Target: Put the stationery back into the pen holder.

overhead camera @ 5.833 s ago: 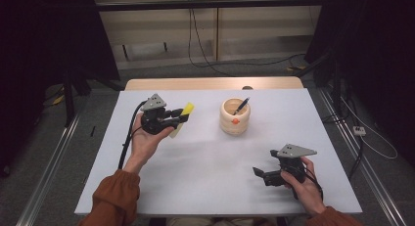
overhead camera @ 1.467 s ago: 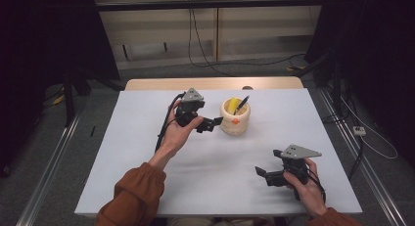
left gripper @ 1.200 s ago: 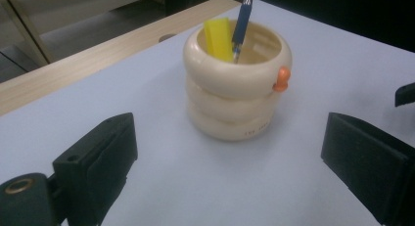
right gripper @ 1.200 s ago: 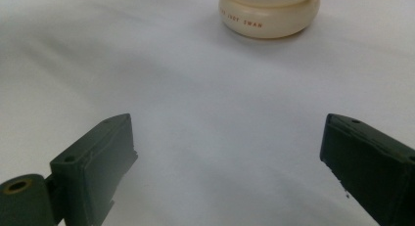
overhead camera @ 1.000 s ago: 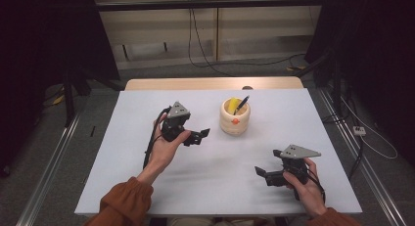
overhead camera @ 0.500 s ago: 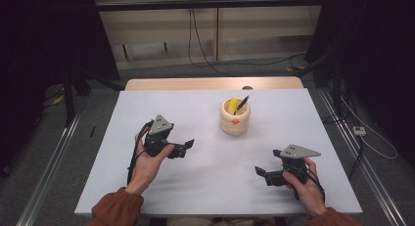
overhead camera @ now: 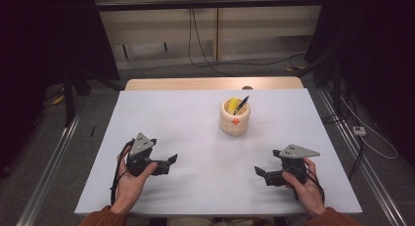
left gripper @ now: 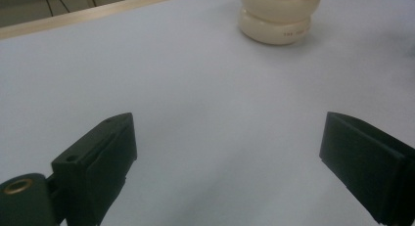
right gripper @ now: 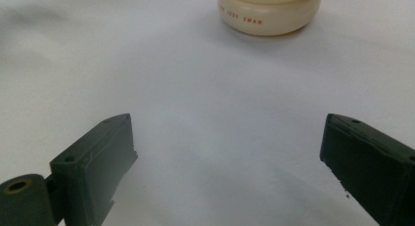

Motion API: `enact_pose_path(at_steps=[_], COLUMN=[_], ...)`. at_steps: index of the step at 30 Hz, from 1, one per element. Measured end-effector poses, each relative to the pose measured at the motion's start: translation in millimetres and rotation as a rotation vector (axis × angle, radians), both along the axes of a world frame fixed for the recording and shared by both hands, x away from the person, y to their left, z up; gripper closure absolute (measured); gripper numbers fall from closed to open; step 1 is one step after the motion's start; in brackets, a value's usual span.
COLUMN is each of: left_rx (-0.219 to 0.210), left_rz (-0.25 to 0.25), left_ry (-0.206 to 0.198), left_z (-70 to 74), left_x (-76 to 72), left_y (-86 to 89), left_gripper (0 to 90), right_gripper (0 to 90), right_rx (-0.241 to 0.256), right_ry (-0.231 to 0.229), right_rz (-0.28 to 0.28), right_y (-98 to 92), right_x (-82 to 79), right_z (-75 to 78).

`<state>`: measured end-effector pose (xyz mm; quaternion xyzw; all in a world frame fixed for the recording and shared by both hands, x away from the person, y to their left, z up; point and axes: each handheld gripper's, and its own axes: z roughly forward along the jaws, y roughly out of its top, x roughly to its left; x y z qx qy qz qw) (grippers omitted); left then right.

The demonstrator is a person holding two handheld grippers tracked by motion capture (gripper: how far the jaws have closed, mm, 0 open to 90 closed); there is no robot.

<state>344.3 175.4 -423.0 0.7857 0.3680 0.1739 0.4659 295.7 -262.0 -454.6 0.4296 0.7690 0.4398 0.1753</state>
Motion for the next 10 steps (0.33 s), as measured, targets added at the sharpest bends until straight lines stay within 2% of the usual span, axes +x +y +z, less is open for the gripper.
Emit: enact_pose_path(at_steps=[1, 4, 7, 9, 10], left_rx=[-0.004, 0.003, 0.012, 0.010, -0.004], left_rz=[-0.002, -0.013, -0.032, -0.017, -0.004], left_ry=[0.007, -0.007, 0.006, 0.005, 0.007], left_z=[-0.9, -5.8, -10.6, -11.3, -11.6], left_x=[-1.0, -4.4, -6.6, -7.3, -7.3], left_y=[-0.7, -1.4, 0.6, 4.4, 6.0], left_gripper=[6.9, 7.0, 7.0, 7.0, 7.0], right_gripper=[5.9, 5.9, 5.9, 5.9, 5.9], right_rx=[-0.002, -0.001, -0.003, -0.001, 0.001], right_ry=[0.001, 0.002, -0.002, -0.002, -0.003], right_rz=[-0.001, -0.002, -0.002, -0.005, -0.006], right_y=[0.3, 1.0, -0.1, -0.6, -0.7], right_x=[0.2, -0.6, -0.9, -0.8, -1.0], right_z=[0.0, 0.3, 0.0, 0.0, 0.1])
